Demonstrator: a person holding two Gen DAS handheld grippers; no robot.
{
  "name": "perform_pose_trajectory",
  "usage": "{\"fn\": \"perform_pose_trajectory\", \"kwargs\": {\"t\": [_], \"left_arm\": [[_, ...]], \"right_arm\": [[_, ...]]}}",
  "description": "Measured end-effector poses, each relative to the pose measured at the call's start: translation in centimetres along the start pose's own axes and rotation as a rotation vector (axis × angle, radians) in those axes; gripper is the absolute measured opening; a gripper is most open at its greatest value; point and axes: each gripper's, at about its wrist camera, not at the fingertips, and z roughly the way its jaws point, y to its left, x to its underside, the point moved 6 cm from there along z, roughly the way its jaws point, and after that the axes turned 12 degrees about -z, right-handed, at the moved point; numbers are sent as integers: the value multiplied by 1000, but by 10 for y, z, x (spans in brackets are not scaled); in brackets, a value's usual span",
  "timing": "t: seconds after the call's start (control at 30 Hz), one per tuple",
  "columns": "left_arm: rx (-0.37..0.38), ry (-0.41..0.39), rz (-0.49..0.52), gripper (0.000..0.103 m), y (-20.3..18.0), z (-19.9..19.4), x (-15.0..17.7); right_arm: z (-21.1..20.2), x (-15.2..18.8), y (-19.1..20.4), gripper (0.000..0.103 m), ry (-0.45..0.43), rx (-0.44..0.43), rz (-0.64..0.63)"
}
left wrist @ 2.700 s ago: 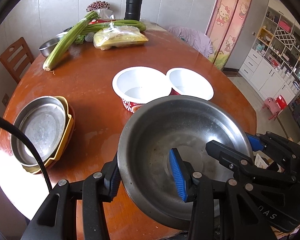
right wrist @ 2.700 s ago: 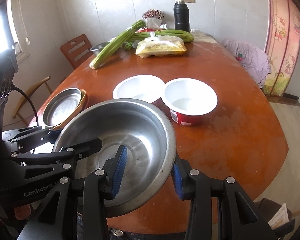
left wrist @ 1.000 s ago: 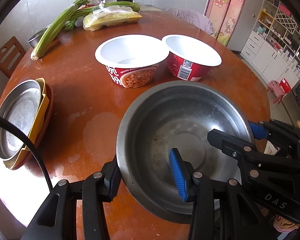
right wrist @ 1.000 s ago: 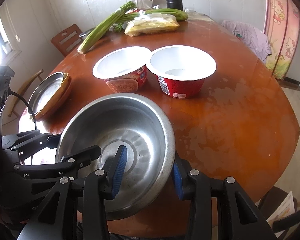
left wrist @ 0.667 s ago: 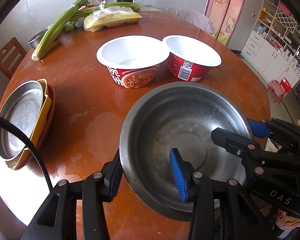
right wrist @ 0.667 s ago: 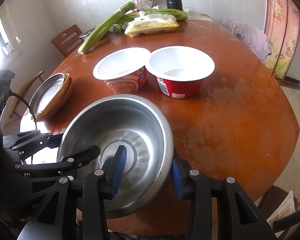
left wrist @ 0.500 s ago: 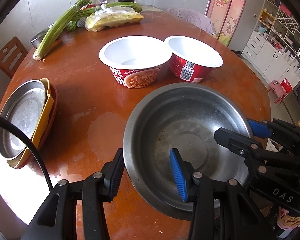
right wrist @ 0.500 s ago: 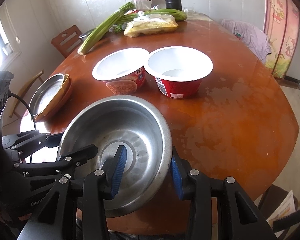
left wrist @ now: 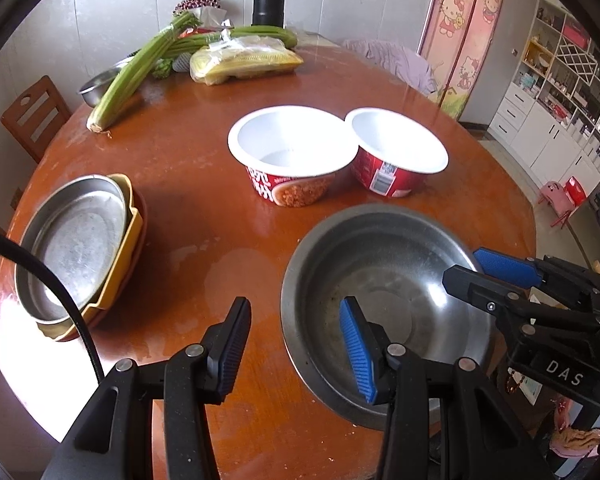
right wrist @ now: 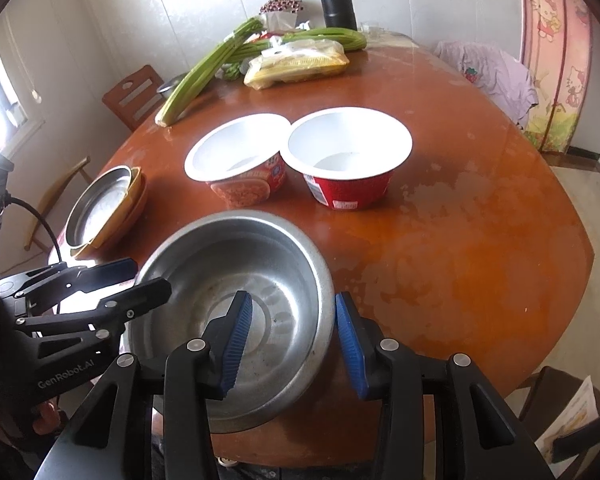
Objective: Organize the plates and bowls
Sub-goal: 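Lift the steel bowl with the left tool toward the white bowls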
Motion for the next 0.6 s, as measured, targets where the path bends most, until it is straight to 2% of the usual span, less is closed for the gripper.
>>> {"fn": "perform_pose_trajectory", "kwargs": {"t": [0.27, 0.6], "left_arm": [[35, -31, 10, 47, -15, -11, -12], [125, 2, 17, 47, -49, -3, -35]], "right_arm": [[-11, -7, -7, 45, -35, 13, 7], [-32, -27, -34, 45, -99, 57, 18]]}}
